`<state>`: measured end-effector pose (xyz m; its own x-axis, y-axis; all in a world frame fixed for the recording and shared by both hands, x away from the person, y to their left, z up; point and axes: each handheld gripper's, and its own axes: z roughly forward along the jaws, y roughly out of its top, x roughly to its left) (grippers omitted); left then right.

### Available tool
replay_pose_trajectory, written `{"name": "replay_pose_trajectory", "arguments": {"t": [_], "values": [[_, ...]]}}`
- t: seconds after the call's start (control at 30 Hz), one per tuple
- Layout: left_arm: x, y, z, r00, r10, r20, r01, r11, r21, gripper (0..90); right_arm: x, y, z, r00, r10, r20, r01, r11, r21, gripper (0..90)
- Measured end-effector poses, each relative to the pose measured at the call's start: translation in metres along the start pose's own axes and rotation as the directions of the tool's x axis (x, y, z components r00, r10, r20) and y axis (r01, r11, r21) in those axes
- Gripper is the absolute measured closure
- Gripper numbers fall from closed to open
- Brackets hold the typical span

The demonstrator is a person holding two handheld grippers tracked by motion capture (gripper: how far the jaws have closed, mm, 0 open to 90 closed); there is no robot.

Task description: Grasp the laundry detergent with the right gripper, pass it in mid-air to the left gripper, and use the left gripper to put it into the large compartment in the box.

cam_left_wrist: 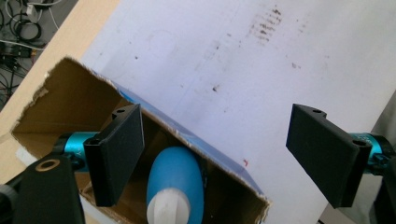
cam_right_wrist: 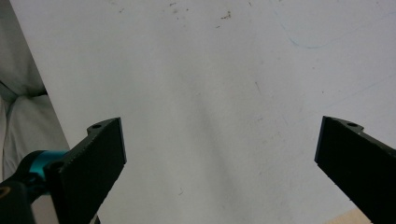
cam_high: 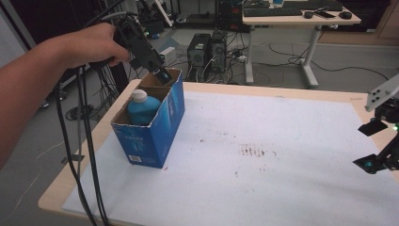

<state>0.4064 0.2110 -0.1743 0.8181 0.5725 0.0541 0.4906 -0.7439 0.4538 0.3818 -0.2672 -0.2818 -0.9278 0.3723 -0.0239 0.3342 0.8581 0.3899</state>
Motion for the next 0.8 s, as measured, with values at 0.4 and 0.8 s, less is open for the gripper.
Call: {"name": "replay_pose_trajectory", "arguments": {"t": [0.4,0.8], "values": [[-0.017,0.027,0.013,0.9905,0.116,0.074,-0.112,0.9924,-0.05,11.0,0.001,0.002,0.0,1.0,0.001,0.002,-0.001,1.0,-0.006,1.2],[-0.035,0.052,0.027,0.9794,0.191,0.065,-0.19,0.9813,-0.033,1.6,0.003,0.001,-0.003,0.9999,0.009,0.008,-0.009,1.0,-0.014,1.3]]}}
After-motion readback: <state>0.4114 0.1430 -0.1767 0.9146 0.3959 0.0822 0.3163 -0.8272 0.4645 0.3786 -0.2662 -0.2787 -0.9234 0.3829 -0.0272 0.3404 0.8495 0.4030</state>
